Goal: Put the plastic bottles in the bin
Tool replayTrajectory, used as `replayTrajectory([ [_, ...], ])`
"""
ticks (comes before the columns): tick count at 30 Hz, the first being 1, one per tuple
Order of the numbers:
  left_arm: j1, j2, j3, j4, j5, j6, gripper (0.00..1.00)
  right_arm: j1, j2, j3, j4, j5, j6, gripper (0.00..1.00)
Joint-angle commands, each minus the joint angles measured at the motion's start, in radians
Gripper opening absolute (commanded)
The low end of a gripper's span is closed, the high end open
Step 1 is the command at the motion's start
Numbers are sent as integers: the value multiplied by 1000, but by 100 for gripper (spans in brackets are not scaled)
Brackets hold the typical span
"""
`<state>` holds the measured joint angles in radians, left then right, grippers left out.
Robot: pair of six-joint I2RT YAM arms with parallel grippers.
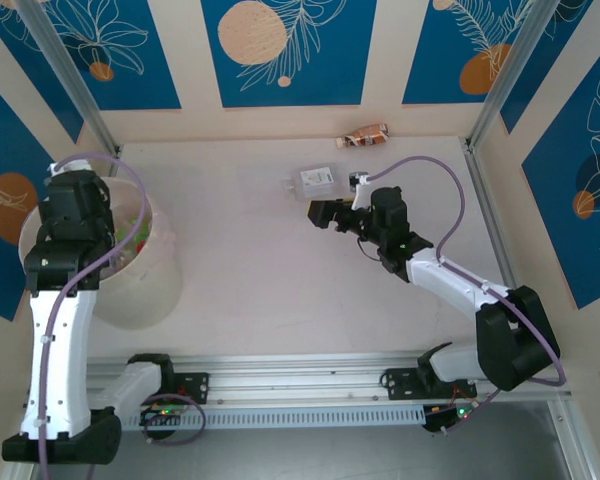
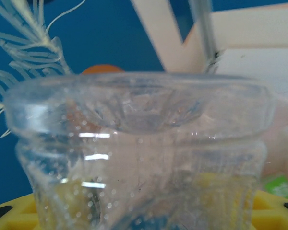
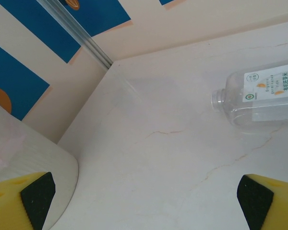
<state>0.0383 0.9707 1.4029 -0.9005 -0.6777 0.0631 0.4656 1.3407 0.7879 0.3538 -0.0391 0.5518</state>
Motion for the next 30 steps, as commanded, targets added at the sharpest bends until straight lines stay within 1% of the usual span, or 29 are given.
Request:
replayTrajectory([
  [1,139,24,-24,-56,64,4,38,7,17,36,49,-32,-8,100],
  [2,183,33,-31,-58,118,-1,37,8,18,36,50,-36,-5,100],
  [4,231,43,-51,-44,181,0,38,8,22,37,50,-39,-6,100],
  [6,248,52,-65,-24,128,5,38,8,22,34,50,-36,-6,100],
  [8,264,68,-83,15,34,37,38,8,22,30,51,-31,-5,99],
  [9,270,76,-94,38,12,56,39,6,25,29,51,-30,-6,100],
  [10,273,88,-103,60,0,74,42,5,26,27,51,-28,-7,99],
  [13,281,140,-103,97,-41,70,55,4,30,26,51,-28,-10,100],
  [16,284,194,-51,94,-83,57,84,1,28,25,46,-30,-13,100],
  [17,284,202,-30,94,-98,51,91,1,24,25,43,-29,-15,100],
  [18,284,204,-10,92,-103,41,94,1,23,25,40,-26,-14,99],
  [22,283,186,47,84,-44,7,100,0,14,14,36,-10,-12,99],
  [25,271,178,93,36,30,-52,100,-2,11,11,31,-1,-5,100],
  [27,249,166,116,16,55,-97,100,-4,10,17,14,8,-2,99],
  [30,209,134,126,22,138,-156,100,-5,8,29,-24,35,10,100],
])
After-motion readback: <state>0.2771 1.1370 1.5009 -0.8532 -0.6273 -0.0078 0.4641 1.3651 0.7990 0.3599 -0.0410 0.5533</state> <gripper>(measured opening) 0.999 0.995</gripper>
